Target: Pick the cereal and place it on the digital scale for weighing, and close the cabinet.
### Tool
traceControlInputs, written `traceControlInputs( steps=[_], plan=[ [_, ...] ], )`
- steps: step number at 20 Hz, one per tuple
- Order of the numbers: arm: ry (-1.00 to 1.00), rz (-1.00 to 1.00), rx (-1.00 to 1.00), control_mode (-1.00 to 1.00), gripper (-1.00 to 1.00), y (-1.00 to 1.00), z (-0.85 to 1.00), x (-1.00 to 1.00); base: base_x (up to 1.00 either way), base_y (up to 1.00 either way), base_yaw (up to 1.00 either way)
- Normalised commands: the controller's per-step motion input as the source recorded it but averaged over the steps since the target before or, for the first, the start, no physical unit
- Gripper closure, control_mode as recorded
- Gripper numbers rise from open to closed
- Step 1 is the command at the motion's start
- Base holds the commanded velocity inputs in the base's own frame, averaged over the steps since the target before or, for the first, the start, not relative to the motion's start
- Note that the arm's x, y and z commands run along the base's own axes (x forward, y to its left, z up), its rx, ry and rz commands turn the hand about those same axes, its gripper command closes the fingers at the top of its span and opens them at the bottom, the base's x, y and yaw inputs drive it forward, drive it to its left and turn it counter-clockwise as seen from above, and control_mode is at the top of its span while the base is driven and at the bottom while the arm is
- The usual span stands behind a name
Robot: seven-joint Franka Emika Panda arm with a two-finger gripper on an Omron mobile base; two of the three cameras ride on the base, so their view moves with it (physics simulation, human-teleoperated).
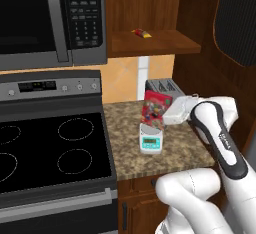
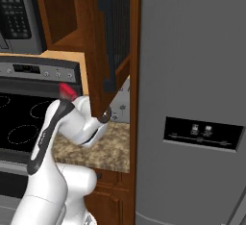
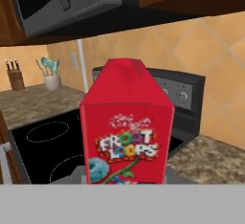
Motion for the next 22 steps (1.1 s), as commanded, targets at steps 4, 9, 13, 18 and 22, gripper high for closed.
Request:
traceControlInputs(
  steps=[4,9,13,18,22],
  plan=[
    [-0.01,-0.13,-0.01,-1.00,1.00,-0.09,-0.23,0.00,0.00,0.00,0.00],
    [0.00,-0.04,0.00,-1.00,1.00,-0.29,-0.21,0.00,0.00,0.00,0.00],
    [0.00,0.00,0.00,-1.00,1.00,-0.15,-0.13,0.03,0.00,0.00,0.00],
    [0.00,-0.02,0.00,-1.00,1.00,-0.08,-0.14,0.19,0.00,0.00,0.00],
    [0.00,-0.05,0.00,-1.00,1.00,-0.02,-0.12,0.36,0.00,0.00,0.00]
  ],
)
